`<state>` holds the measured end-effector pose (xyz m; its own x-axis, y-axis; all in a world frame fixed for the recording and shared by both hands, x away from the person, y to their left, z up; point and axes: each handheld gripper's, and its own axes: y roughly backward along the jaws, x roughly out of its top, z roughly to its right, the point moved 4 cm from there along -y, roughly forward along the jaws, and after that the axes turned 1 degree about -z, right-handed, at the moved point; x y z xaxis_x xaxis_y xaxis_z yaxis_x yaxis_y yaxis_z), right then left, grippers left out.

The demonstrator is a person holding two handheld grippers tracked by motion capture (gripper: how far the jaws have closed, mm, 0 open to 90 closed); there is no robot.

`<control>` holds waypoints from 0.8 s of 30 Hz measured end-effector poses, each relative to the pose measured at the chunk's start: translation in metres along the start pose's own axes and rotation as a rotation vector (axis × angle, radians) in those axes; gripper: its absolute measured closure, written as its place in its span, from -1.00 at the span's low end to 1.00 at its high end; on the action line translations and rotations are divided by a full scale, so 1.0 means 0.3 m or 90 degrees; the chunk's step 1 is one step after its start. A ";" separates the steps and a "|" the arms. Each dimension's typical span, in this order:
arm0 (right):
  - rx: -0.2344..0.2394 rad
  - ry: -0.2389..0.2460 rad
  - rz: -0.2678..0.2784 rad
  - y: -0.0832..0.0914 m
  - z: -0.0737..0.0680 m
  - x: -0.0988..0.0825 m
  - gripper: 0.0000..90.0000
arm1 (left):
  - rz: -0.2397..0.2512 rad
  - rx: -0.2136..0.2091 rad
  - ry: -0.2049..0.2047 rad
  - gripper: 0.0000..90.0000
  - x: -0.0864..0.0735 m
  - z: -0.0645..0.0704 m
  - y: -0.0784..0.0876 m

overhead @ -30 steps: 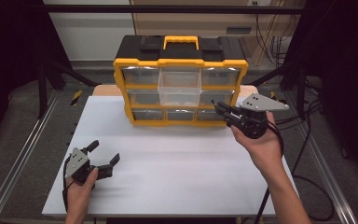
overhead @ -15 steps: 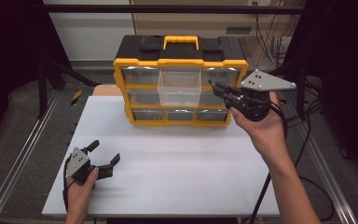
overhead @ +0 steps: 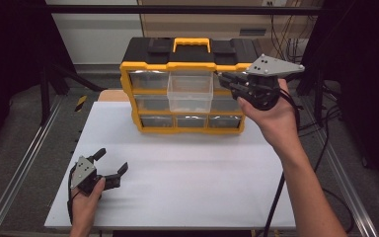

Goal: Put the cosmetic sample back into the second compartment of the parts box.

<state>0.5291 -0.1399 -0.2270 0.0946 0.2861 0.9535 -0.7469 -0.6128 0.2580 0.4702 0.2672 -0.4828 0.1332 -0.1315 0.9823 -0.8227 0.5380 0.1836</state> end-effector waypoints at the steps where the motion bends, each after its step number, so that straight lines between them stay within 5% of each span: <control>1: 0.001 0.002 -0.003 -0.007 0.001 0.003 0.80 | 0.000 0.000 0.000 -0.94 0.000 0.001 0.000; 24: 0.025 0.021 -0.023 -0.101 -0.020 0.044 0.80 | 0.003 -0.003 -0.002 -0.93 0.003 0.003 -0.001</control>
<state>0.5491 -0.1132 -0.2233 0.0988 0.3327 0.9378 -0.7165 -0.6302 0.2991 0.4700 0.2662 -0.4820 0.1271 -0.1320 0.9831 -0.8205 0.5429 0.1790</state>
